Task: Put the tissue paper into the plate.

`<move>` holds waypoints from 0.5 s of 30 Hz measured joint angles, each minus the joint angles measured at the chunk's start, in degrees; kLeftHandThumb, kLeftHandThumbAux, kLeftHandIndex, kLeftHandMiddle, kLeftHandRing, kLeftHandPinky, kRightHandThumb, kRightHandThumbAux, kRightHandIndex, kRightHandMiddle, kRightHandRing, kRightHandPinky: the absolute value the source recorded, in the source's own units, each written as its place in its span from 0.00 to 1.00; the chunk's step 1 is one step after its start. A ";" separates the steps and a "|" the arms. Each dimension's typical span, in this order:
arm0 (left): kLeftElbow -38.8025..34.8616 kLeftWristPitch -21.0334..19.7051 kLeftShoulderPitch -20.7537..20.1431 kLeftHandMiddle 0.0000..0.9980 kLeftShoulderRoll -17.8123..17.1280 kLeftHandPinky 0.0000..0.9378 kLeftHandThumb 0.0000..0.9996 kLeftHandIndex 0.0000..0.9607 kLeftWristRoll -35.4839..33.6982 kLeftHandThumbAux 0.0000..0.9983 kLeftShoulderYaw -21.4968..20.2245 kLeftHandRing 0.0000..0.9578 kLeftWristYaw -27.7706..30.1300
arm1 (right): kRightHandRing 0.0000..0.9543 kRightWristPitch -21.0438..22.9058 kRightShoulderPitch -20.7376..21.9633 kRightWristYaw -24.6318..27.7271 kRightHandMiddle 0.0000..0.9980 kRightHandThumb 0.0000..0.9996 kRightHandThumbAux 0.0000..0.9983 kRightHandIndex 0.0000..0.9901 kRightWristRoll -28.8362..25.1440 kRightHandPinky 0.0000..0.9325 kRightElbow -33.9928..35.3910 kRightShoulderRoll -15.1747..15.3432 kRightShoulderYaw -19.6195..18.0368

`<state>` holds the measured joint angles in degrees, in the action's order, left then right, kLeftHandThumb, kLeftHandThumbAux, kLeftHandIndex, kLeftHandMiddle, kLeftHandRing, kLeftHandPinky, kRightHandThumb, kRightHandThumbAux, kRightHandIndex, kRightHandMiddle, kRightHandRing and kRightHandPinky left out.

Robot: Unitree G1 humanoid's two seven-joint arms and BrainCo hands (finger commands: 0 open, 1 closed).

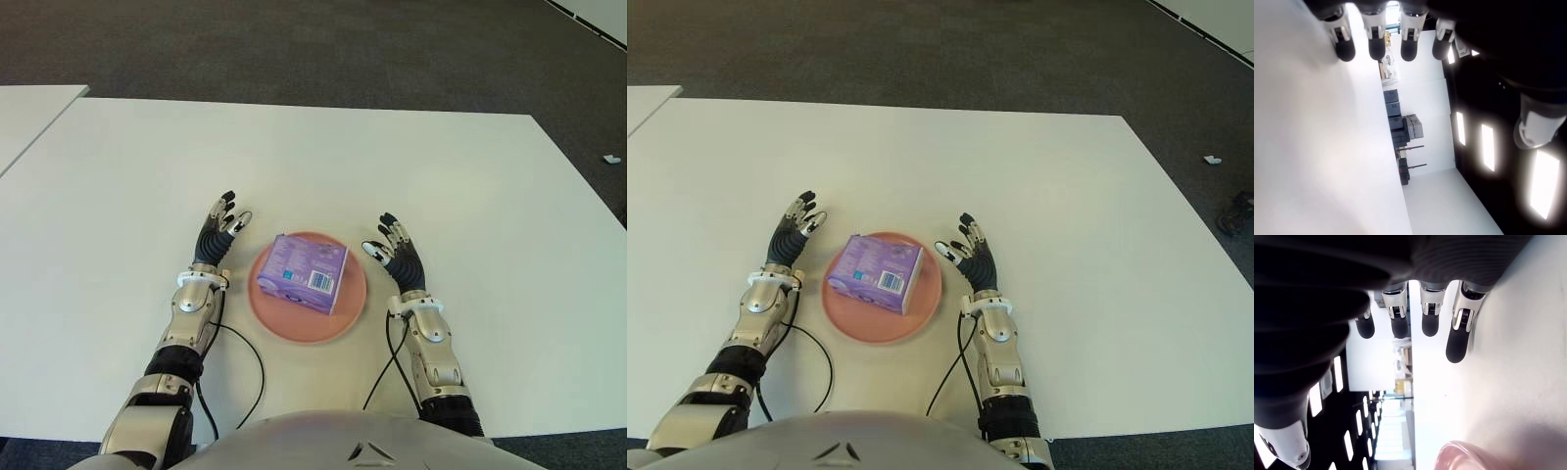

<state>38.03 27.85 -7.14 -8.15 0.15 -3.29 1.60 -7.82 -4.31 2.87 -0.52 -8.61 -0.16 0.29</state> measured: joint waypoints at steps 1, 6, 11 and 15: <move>-0.84 -0.54 0.54 0.00 -0.04 0.00 0.00 0.00 0.01 0.44 0.06 0.00 0.21 | 0.01 0.00 0.04 0.00 0.00 0.04 0.68 0.00 -0.01 0.06 -0.06 -0.04 -0.07; -5.21 -3.10 3.31 0.00 -0.28 0.00 0.00 0.00 0.02 0.45 0.38 0.00 1.24 | 0.00 -0.01 0.18 0.01 0.00 0.05 0.69 0.00 -0.29 0.06 -0.66 -0.28 -0.56; -8.89 -5.19 5.73 0.00 -0.55 0.00 0.00 0.00 0.00 0.45 0.84 0.00 1.46 | 0.00 -0.04 0.31 0.05 0.00 0.06 0.68 0.00 -0.88 0.06 -1.22 -0.58 -1.08; -12.15 -6.88 7.39 0.00 -0.70 0.00 0.00 0.00 -0.07 0.45 1.11 0.00 1.46 | 0.00 -0.10 0.66 0.08 0.00 0.06 0.68 0.00 -1.34 0.06 -1.49 -0.63 -1.46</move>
<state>25.88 20.96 0.25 -8.85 0.08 -2.18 3.06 -7.92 -3.66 2.95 -1.86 -10.10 -0.79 -1.17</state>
